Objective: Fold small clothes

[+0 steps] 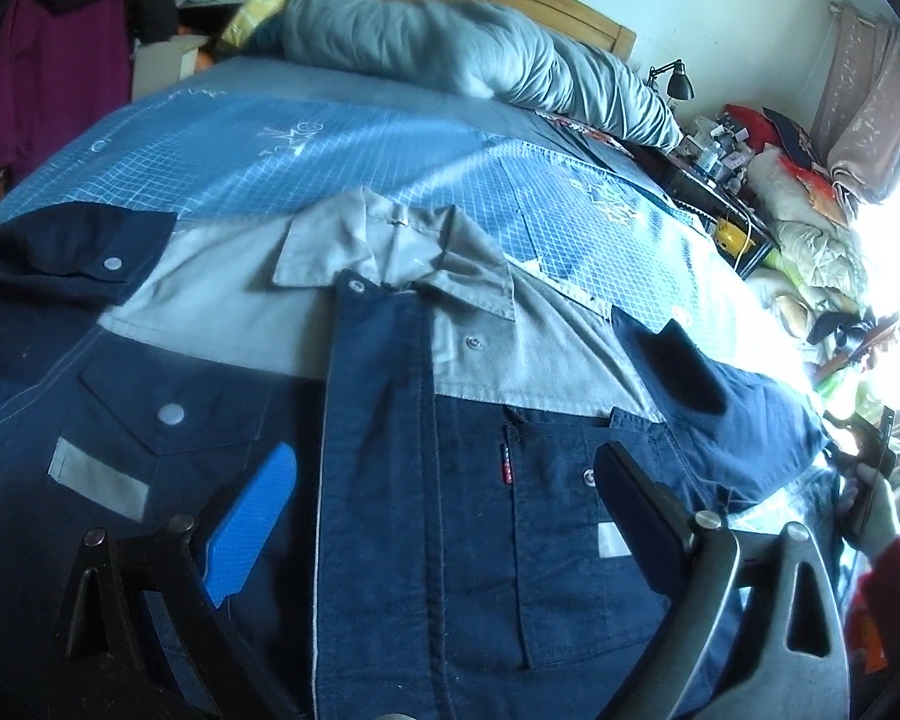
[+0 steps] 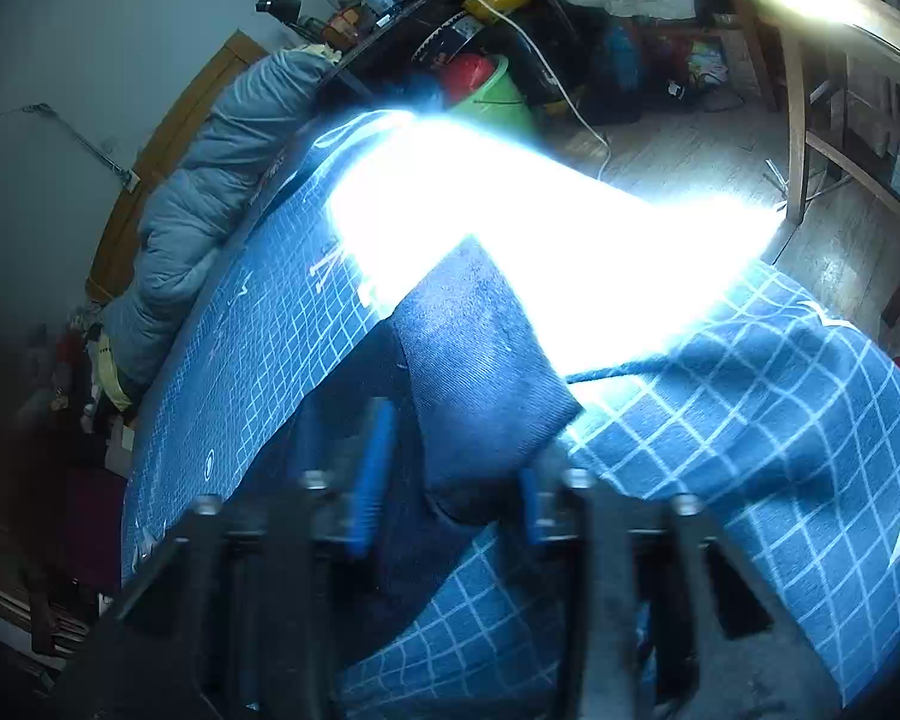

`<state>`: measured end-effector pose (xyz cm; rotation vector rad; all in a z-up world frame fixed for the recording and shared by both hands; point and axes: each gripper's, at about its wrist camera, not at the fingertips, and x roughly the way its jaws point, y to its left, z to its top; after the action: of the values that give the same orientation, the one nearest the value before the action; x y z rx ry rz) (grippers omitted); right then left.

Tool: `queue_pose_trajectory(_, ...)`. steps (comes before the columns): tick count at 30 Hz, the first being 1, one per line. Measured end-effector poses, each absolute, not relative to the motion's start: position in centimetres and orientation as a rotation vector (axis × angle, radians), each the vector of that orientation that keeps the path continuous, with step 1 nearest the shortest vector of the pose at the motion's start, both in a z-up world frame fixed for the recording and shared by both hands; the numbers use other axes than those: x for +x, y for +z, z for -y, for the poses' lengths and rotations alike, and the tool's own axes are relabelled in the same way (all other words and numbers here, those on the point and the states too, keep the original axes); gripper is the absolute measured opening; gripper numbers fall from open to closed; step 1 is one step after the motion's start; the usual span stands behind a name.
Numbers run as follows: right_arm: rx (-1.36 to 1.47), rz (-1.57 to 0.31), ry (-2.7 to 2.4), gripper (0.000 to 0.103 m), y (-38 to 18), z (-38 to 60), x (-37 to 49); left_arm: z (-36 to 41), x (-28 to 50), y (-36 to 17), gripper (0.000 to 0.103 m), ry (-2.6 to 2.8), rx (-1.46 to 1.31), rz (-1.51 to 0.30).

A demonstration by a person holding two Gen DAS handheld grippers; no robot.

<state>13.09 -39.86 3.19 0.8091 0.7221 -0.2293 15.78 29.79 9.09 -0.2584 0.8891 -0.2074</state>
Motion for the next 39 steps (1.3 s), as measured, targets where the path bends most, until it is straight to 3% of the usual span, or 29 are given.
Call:
queue_pose_trajectory(3,0.834,-0.604,-0.107,0.012,7.5,35.6,13.9,-30.2,15.6,10.3,0.097,-0.215,-0.256,-0.857)
queue_pose_trajectory(7,0.798,-0.486,0.248,0.012,15.3,21.5,16.8,-32.2,15.2,11.6,0.092,-0.209,-0.292,-0.827)
queue_pose_trajectory(10,0.76,-0.494,0.475,0.012,17.9,8.9,19.4,-34.3,14.3,12.9,0.091,-0.2,-0.32,-0.802)
queue_pose_trajectory(12,0.685,-0.539,0.595,0.015,17.9,0.1,21.2,-36.0,13.5,13.8,0.091,-0.185,-0.332,-0.781)
queue_pose_trajectory(15,0.578,-0.681,0.696,0.034,15.3,-11.5,22.5,-39.1,12.3,14.7,0.091,-0.145,-0.35,-0.764)
queue_pose_trajectory(18,0.515,-0.774,0.795,0.035,13.0,-17.7,19.7,-42.2,11.1,15.1,0.091,-0.107,-0.379,-0.756)
queue_pose_trajectory(23,0.455,-0.828,0.806,0.056,9.2,-15.9,12.0,-45.5,10.7,13.5,0.091,-0.072,-0.422,-0.788)
queue_pose_trajectory(27,0.489,-0.884,0.673,0.057,6.8,-9.8,7.6,-43.7,12.7,11.1,0.088,-0.165,-0.441,-0.863)
queue_pose_trajectory(32,0.538,-0.908,0.516,0.057,5.7,-4.6,3.8,-39.6,17.0,7.0,0.064,-0.373,-0.606,-0.976)
queue_pose_trajectory(39,0.566,-0.91,0.455,0.058,4.5,-2.2,5.5,-35.7,22.2,2.7,0.058,-0.365,-0.671,-1.083)
